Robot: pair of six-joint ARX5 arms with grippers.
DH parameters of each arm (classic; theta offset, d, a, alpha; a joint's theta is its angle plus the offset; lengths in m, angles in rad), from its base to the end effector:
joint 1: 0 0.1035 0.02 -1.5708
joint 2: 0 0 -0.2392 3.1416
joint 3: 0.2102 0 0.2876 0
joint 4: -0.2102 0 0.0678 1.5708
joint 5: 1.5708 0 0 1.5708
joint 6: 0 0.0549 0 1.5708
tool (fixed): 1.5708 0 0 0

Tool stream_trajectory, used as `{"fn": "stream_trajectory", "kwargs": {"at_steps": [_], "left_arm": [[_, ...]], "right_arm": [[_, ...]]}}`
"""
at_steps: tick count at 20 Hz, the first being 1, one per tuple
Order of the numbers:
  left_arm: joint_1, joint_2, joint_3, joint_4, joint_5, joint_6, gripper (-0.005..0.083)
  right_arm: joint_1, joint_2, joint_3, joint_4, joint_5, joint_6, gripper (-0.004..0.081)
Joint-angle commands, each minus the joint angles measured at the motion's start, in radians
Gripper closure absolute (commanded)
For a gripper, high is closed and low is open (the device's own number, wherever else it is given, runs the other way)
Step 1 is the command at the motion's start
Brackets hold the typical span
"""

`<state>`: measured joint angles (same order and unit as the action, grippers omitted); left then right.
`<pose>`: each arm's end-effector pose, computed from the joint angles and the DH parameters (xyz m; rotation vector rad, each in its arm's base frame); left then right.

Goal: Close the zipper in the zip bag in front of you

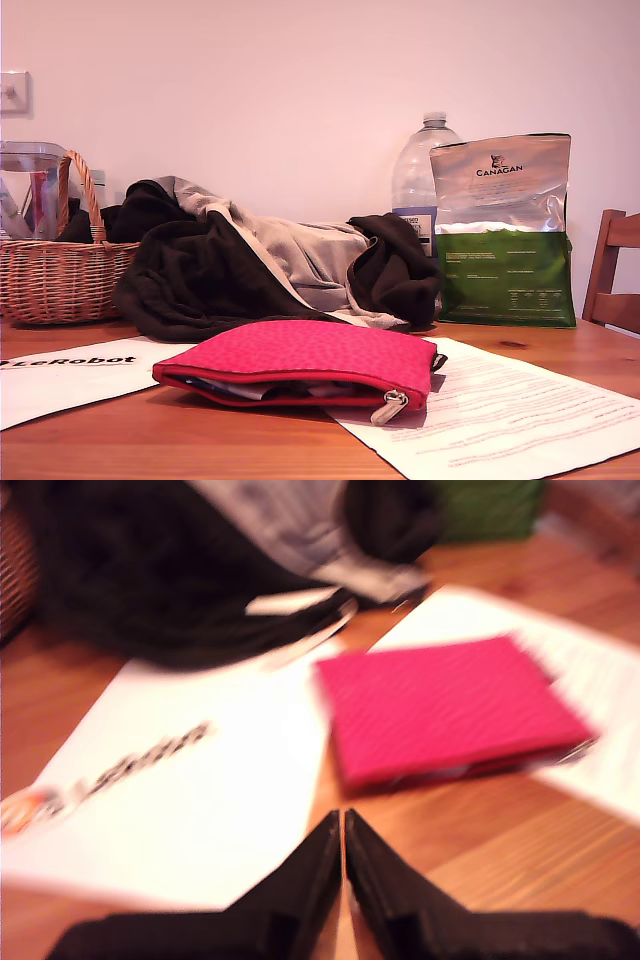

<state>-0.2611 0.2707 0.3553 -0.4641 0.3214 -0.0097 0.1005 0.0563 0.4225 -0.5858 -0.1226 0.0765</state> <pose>0.1656 -0.0622 0.2066 -0.0209 0.3875 -0.5735 0.1403 0.0209 0.2471 0.0783 0.2284 0.2137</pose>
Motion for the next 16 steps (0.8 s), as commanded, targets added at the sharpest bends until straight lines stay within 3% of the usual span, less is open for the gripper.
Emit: {"fn": "stream_trajectory", "kwargs": {"at_steps": [1,4,8,16], "left_arm": [[-0.003,0.004,-0.008,0.056,0.032,-0.031,0.0793],[-0.003,0.01,-0.008,0.128,0.047,-0.034,0.0793],[-0.018,0.1,-0.008,0.231,0.109,0.053,0.0793],[-0.164,0.496,-0.008,0.514,0.125,0.245,0.0793]], "right_arm": [[0.004,0.004,-0.008,0.02,-0.024,0.014,0.0781],[0.004,0.011,-0.008,0.02,-0.083,0.031,0.0781],[0.005,0.078,-0.008,0.036,-0.189,0.029,0.0781],[0.079,0.274,-0.008,0.066,-0.21,-0.031,0.0781]]}}
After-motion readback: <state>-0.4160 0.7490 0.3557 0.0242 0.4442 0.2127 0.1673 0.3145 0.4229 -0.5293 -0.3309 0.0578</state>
